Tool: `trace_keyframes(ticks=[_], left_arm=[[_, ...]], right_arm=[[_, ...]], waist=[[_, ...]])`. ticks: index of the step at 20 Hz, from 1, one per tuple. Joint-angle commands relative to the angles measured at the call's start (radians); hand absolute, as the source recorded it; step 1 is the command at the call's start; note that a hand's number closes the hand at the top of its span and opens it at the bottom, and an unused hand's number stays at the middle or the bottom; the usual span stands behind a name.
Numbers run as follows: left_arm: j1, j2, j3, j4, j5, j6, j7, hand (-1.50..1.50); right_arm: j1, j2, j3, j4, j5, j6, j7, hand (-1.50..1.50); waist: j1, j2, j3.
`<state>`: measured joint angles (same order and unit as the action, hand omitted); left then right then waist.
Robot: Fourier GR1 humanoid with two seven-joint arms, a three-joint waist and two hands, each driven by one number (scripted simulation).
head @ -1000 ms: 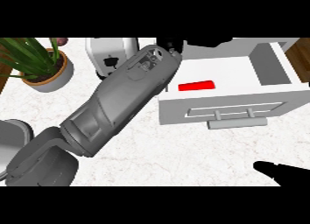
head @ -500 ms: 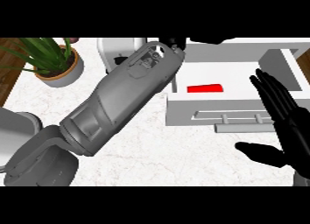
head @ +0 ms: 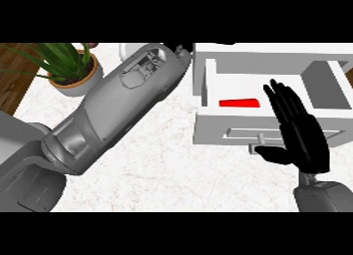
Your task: Pick up the can, place it into the drawer and close the drawer
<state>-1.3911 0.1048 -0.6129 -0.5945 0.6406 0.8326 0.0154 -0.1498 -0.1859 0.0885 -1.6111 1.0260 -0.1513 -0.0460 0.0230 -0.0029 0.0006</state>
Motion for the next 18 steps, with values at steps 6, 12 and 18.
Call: trace_keyframes(ticks=[6,12,18], left_arm=[[0.082,0.114,-0.031,-0.213,-0.065,0.031,0.128,-1.50],[0.150,0.215,-0.021,-0.307,-0.081,-0.014,0.186,-1.50],[0.264,0.320,-0.031,-0.500,-0.093,-0.023,0.254,-1.50]], right_arm=[[-0.189,0.054,-0.050,0.394,0.089,-0.178,-0.031,-1.50],[-0.296,0.040,-0.106,0.602,0.127,-0.280,-0.060,-1.50],[-0.451,0.030,-0.170,0.825,0.154,-0.412,-0.072,-1.50]], waist=[[0.022,0.001,0.001],[0.017,0.005,0.001],[0.044,0.002,0.000]])
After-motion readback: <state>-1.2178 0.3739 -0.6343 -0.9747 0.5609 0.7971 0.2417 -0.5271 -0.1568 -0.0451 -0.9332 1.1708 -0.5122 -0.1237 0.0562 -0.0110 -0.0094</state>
